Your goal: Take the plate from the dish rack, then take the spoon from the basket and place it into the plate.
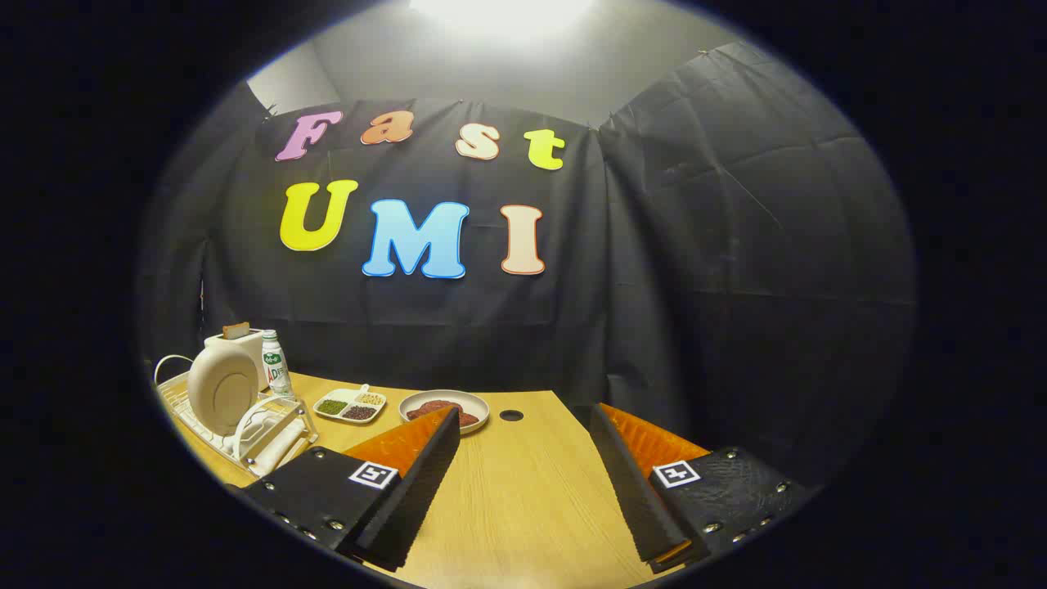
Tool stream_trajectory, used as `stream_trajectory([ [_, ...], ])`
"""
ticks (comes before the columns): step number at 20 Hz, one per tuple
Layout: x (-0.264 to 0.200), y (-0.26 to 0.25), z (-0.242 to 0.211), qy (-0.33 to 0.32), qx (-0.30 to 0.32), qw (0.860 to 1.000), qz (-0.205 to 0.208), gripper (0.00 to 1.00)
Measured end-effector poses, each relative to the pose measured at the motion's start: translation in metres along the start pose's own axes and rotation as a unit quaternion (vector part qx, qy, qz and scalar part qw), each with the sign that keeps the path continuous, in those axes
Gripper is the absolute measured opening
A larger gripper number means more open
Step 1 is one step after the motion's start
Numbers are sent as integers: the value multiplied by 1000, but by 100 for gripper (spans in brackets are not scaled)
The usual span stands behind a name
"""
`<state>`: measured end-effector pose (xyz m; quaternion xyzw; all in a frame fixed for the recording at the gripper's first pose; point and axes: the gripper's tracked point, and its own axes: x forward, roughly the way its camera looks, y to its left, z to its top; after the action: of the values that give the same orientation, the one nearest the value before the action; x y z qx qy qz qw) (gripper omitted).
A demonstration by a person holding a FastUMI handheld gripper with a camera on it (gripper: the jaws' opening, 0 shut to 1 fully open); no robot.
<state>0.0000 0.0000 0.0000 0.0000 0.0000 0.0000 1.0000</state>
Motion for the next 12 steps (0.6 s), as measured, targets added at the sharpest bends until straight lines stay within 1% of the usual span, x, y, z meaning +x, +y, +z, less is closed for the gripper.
stream_trajectory([
  [3,-22,40,12,20,6,1000,1,98],
  [6,-36,92,22,36,16,999,8,98],
  [12,-45,204,38,47,35,997,40,98],
])
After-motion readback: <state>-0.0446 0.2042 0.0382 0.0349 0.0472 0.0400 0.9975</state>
